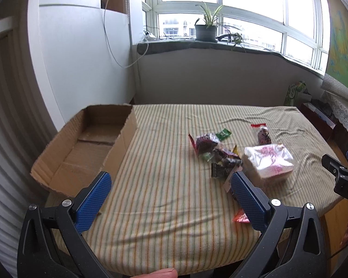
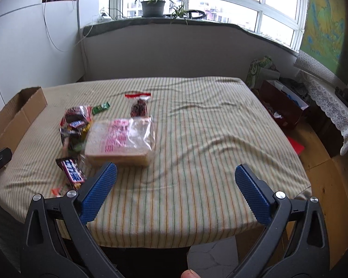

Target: Organize snacks

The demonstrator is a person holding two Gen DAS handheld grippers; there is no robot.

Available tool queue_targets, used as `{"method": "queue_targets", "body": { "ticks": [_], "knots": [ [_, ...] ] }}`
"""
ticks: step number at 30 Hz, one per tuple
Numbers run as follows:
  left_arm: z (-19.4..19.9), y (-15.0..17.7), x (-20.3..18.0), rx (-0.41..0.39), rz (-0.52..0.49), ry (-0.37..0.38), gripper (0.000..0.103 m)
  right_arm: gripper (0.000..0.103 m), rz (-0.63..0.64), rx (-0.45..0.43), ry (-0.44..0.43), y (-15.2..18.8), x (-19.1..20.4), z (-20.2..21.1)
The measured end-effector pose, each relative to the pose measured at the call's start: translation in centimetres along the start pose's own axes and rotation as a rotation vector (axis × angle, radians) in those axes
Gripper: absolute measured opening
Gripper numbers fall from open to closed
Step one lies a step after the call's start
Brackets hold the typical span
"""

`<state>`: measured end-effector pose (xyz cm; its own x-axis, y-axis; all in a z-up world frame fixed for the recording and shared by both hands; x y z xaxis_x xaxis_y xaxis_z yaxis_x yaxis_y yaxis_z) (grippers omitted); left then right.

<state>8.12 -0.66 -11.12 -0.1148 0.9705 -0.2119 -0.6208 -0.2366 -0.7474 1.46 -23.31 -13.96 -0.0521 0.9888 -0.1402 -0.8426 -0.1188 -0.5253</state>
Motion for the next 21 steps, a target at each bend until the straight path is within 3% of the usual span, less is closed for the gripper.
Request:
{"method": "queue_targets", "body": {
  "ticks": [4, 8, 15, 21],
  "knots": [
    [-3.1, 5.2, 1.3, 0.122, -0.014, -0.036, 0.102, 0.103, 0.014, 0.084, -0.019, 4.0, 1.0, -2.2],
    [-4.1, 8.5, 1.9, 0.216, -0.015, -0.046, 0.102, 0.103, 0.022, 0.107, -0.039, 5.1, 1.8, -3.0],
    [-4.5, 9.1, 0.3, 0.238, -0.028, 0.023, 0.102, 0.103, 0.088, 0.048, -0.14, 3.1, 4.8, -2.8],
    [-3.7, 9.4, -1.6, 0.204, -0.083, 0.163, 0.102, 0.103, 0.154, -0.048, -0.389, -0.7, 9.4, -3.1]
  ]
}}
Point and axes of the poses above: each gripper's, at about its wrist camera, not at the fingertips, and z roughly against the way its jaws point, x to its left, y to its underside, the point moved 9 cm from there along -z, roughly the way its jaws point, and after that the axes turned 14 degrees about z, right-handed, at the moved point
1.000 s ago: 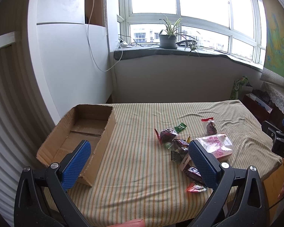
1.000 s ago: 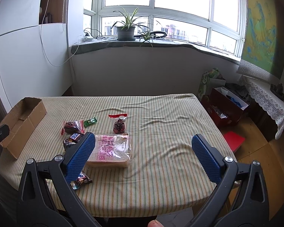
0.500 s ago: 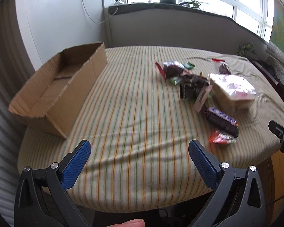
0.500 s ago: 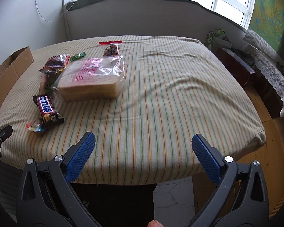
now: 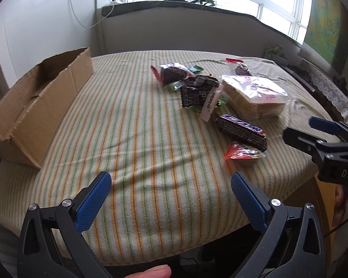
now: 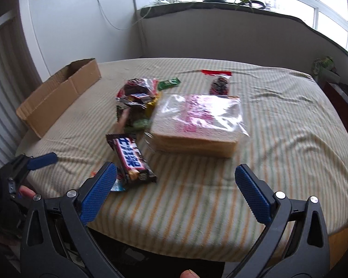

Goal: Organize snacks
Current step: 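Grasp the Snickers bar with the right tool while the left tool grasps the egg candy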

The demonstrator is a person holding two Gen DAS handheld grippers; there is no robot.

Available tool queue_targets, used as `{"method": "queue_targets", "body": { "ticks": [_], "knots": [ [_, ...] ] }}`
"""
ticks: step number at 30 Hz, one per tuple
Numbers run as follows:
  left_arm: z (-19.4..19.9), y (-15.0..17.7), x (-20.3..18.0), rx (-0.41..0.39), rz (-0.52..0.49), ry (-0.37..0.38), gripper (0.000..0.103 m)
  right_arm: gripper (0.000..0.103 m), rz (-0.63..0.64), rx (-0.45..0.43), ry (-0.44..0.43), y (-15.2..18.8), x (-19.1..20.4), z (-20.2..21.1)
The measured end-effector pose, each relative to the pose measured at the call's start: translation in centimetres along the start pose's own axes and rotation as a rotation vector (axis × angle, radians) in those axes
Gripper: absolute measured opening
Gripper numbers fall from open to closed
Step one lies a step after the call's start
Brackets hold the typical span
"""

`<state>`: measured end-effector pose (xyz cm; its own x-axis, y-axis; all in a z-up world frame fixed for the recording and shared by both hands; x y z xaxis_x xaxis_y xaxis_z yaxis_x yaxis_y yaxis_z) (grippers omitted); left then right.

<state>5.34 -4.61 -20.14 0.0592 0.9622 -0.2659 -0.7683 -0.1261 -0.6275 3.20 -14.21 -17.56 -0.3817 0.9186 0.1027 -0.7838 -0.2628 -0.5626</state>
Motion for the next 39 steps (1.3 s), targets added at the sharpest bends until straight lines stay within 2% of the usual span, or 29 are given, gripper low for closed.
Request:
{"method": "queue_targets", "body": {
  "ticks": [4, 6, 8, 10, 15, 17, 18, 19, 21, 23, 24, 25, 26, 29, 34, 39],
  "knots": [
    [0.0, 0.6, -2.0, 0.001, 0.001, 0.159, 0.102, 0.103, 0.056, -0.008, -0.135, -1.7, 1.6, -1.9],
    [0.3, 0.6, -3.4, -0.008, -0.036, 0.224, 0.102, 0.103, 0.084, 0.004, -0.208, -1.9, 2.3, -2.6],
    [0.1, 0.7, -4.5, -0.007, -0.1, 0.252, 0.102, 0.103, 0.132, 0.016, -0.238, -1.8, 3.1, -2.5],
    [-0.2, 0.7, -5.1, 0.001, -0.151, 0.271, 0.102, 0.096, 0.167, 0.026, -0.263, -1.4, 3.4, -2.2],
    [-0.1, 0.1, -5.3, -0.001, -0.178, 0.331, 0.102, 0.091, 0.181, 0.031, -0.326, -0.3, 3.7, -0.5],
    [0.4, 0.3, -5.5, 0.005, -0.185, 0.38, 0.095, 0.083, 0.177, 0.042, -0.346, -0.1, 3.7, -1.1],
    [0.4, 0.6, -5.8, 0.019, -0.202, 0.396, 0.093, 0.071, 0.178, 0.047, -0.344, -0.1, 3.6, -1.6],
    [0.3, 1.0, -6.2, 0.027, -0.223, 0.4, 0.09, 0.064, 0.176, 0.048, -0.339, -0.4, 3.5, -2.2],
    [-0.7, 1.7, -7.0, 0.042, -0.284, 0.37, 0.065, 0.057, 0.166, 0.052, -0.363, -0.8, 3.5, -3.1],
    [-1.5, 1.9, -7.4, 0.035, -0.313, 0.333, 0.058, 0.056, 0.187, 0.063, -0.371, -1.0, 3.7, -3.8],
    [-1.7, 1.6, -7.5, 0.031, -0.304, 0.334, 0.058, 0.048, 0.203, 0.065, -0.373, -1.0, 3.8, -4.2],
    [-1.8, 1.3, -7.5, 0.032, -0.291, 0.336, 0.057, 0.031, 0.217, 0.064, -0.379, -1.1, 3.9, -4.4],
    [-2.0, 0.9, -7.5, 0.029, -0.279, 0.334, 0.056, 0.029, 0.221, 0.066, -0.384, -1.2, 3.8, -4.6],
    [-2.6, 0.4, -7.3, 0.03, -0.251, 0.322, 0.039, 0.029, 0.226, 0.067, -0.406, -1.0, 3.6, -4.5],
    [-2.6, 0.4, -7.3, 0.014, -0.253, 0.304, 0.034, 0.029, 0.17, 0.03, -0.405, -0.9, 2.3, -3.5],
    [-2.8, 0.5, -7.2, 0.01, -0.259, 0.299, 0.033, 0.029, 0.123, 0.022, -0.353, 0.0, 1.1, -2.9]
  ]
}}
Point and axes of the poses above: each gripper's, at about its wrist camera, not at the fingertips, and z roughly against the way its jaws point, x to its left, y to its underside, the point moved 9 cm from there along -z, roughly the way its jaws point, and after that the axes turned 14 degrees about z, right-handed, at the moved point
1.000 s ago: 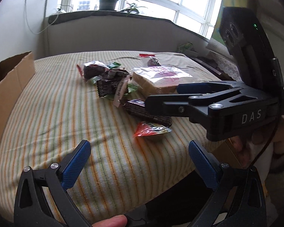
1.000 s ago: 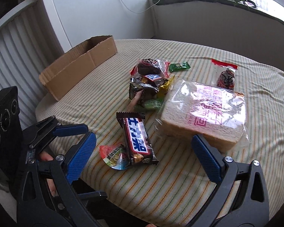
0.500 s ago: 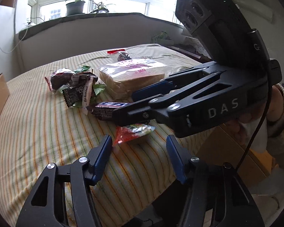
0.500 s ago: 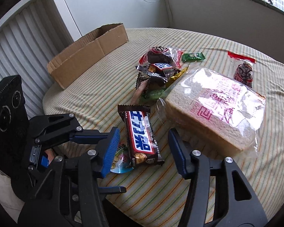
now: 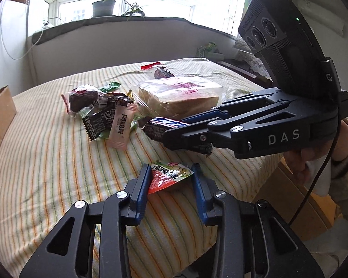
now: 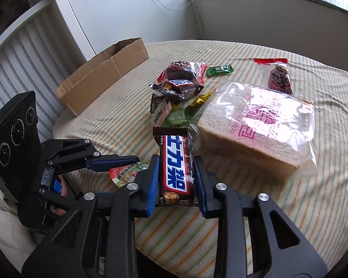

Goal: Organize snacks
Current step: 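Grasp the Snickers bar with the right tool while the left tool grasps the egg candy, then carry both snacks to the cardboard box and open both tools to drop them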

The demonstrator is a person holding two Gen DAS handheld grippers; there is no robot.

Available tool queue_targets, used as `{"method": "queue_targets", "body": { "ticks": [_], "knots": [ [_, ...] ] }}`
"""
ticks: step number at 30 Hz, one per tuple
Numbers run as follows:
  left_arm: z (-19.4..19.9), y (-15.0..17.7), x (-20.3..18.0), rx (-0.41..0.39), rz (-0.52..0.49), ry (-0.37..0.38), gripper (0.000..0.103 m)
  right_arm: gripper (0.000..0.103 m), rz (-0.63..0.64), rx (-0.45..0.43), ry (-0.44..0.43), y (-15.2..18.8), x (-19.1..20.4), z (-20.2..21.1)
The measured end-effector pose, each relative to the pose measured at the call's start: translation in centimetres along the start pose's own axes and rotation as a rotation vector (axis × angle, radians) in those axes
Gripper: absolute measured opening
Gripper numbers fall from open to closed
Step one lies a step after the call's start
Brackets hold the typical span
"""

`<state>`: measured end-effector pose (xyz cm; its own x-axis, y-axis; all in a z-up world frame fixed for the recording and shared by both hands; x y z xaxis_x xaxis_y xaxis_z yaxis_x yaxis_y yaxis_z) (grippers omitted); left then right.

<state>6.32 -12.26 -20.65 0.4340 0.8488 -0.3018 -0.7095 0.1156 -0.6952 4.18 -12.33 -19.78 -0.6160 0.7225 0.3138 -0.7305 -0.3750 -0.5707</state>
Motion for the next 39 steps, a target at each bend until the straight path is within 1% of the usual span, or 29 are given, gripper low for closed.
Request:
{"method": "queue_targets", "body": {
  "ticks": [2, 5, 9, 11, 13, 17, 23, 27, 30, 34, 39],
  "knots": [
    [0.3, 0.2, 0.1, 0.0, 0.0, 0.0, 0.033, 0.029, -0.022, -0.007, 0.02, 0.6, 0.0, 0.4],
    [0.5, 0.4, 0.3, -0.009, 0.013, -0.005, 0.033, 0.029, -0.038, -0.017, 0.091, 1.4, 0.3, 0.6],
    [0.5, 0.2, 0.3, -0.027, 0.042, -0.017, 0.033, 0.029, -0.11, -0.098, 0.138, 1.3, 0.9, 1.2],
    [1.5, 0.3, 0.8, -0.04, 0.054, -0.032, 0.033, 0.029, -0.154, -0.146, 0.148, 0.9, 0.8, 1.7],
    [2.5, -0.2, 1.2, -0.068, 0.069, -0.046, 0.033, 0.029, -0.182, -0.179, 0.156, 0.3, 0.5, 2.2],
    [4.5, -3.0, 2.3, -0.14, 0.084, -0.07, 0.033, 0.029, -0.196, -0.235, 0.204, -2.4, -0.2, 4.3],
    [7.3, -9.0, 4.3, -0.245, 0.12, -0.108, 0.033, 0.029, -0.194, -0.31, 0.3, -6.8, -0.8, 9.0],
    [9.4, -11.3, 4.2, -0.292, 0.117, -0.1, 0.033, 0.029, -0.183, -0.317, 0.336, -9.0, -0.5, 10.6],
    [10.2, -11.8, 4.3, -0.306, 0.126, -0.1, 0.033, 0.029, -0.164, -0.307, 0.341, -10.3, 0.3, 10.5],
    [11.4, -12.2, 5.5, -0.328, 0.154, -0.1, 0.033, 0.029, -0.134, -0.286, 0.326, -11.7, 1.6, 9.1],
    [13.1, -11.8, 8.7, -0.359, 0.207, -0.122, 0.033, 0.029, -0.084, -0.244, 0.283, -13.7, 4.4, 6.0]
  ]
}}
Point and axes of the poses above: each gripper's, at about its wrist camera, not at the fingertips, and z roughly against the way its jaws point, x to its left, y to its underside, the point moved 9 cm from there along -z, roughly the way its jaws point, and after that the axes turned 14 degrees about z, right-handed, at the moved point
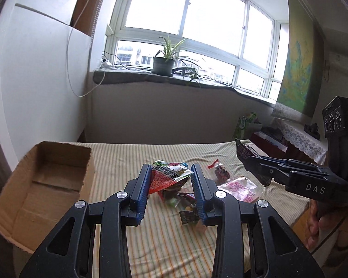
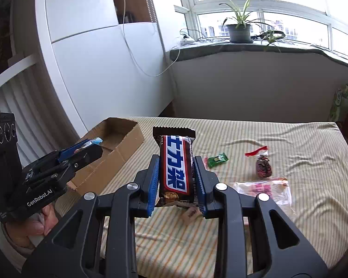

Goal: Organize snacks
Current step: 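Carry both snacks to the cardboard box and open both tools to drop them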

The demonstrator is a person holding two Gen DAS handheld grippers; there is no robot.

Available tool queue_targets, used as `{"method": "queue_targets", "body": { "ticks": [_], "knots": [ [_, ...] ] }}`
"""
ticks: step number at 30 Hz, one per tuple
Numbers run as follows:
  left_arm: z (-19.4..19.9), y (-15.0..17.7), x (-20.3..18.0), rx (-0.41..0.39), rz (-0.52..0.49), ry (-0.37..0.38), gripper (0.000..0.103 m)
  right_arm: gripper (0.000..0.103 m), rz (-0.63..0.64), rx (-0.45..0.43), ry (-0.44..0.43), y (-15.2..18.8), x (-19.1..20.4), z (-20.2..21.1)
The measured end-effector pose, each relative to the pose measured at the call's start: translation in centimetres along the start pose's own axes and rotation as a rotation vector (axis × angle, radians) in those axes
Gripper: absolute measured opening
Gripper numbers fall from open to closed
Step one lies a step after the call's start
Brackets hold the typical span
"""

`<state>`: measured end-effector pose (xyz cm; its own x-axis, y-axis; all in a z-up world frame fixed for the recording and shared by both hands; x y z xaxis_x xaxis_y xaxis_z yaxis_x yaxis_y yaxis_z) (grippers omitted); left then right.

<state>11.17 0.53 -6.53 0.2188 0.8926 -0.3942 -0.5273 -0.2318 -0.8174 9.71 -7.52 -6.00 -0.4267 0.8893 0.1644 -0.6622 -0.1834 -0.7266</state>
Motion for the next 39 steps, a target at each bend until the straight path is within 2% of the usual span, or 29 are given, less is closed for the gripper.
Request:
{"method": "queue_targets", "body": {
  "ticks": [6, 12, 16, 24, 27, 28, 30, 33, 36, 39],
  "knots": [
    [2.0, -0.9, 5.9, -0.038, 0.069, -0.08, 0.033, 0.029, 0.077, 0.032, -0.106, -1.7, 6.7, -4.1],
    [5.1, -2.2, 13.9, -0.097, 0.134, -0.227, 0.034, 0.029, 0.157, 0.051, -0.242, -3.3, 14.6, -8.9],
    [6.4, -2.7, 18.1, -0.115, 0.157, -0.312, 0.034, 0.03, 0.184, 0.074, -0.301, -3.8, 18.2, -12.0],
    [4.3, -1.5, 20.7, -0.066, 0.204, -0.312, 0.036, 0.03, 0.206, 0.11, -0.313, -4.0, 19.3, -17.2],
    [3.5, -1.1, 21.8, -0.051, 0.213, -0.334, 0.043, 0.059, 0.217, 0.125, -0.288, -3.5, 18.8, -19.2],
    [3.3, -1.1, 22.2, -0.049, 0.218, -0.349, 0.048, 0.059, 0.206, 0.125, -0.286, -3.3, 18.6, -19.4],
    [3.3, -0.9, 22.7, -0.056, 0.237, -0.369, 0.071, 0.061, 0.194, 0.117, -0.3, -2.7, 18.3, -19.0],
    [4.1, -0.3, 23.3, -0.058, 0.26, -0.397, 0.073, 0.062, 0.201, 0.097, -0.247, -2.2, 17.7, -17.7],
    [5.4, -0.2, 23.4, -0.07, 0.289, -0.404, 0.073, 0.067, 0.213, 0.099, -0.245, -1.3, 18.0, -16.6],
    [6.3, -0.4, 23.6, -0.082, 0.309, -0.411, 0.075, 0.067, 0.225, 0.092, -0.228, -1.0, 18.1, -15.6]
  ]
}}
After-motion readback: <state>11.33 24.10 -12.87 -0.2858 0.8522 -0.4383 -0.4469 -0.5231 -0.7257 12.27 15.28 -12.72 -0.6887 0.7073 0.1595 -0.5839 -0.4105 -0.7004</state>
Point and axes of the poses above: each gripper's, at about its wrist camera, not at the fingertips, and z roughly against the way its jaws point, x to its left, y to its underside, the point moved 9 cm from there along -z, roughly the way its jaws point, and after that the axes turned 14 degrees about z, right-handed, at the moved point
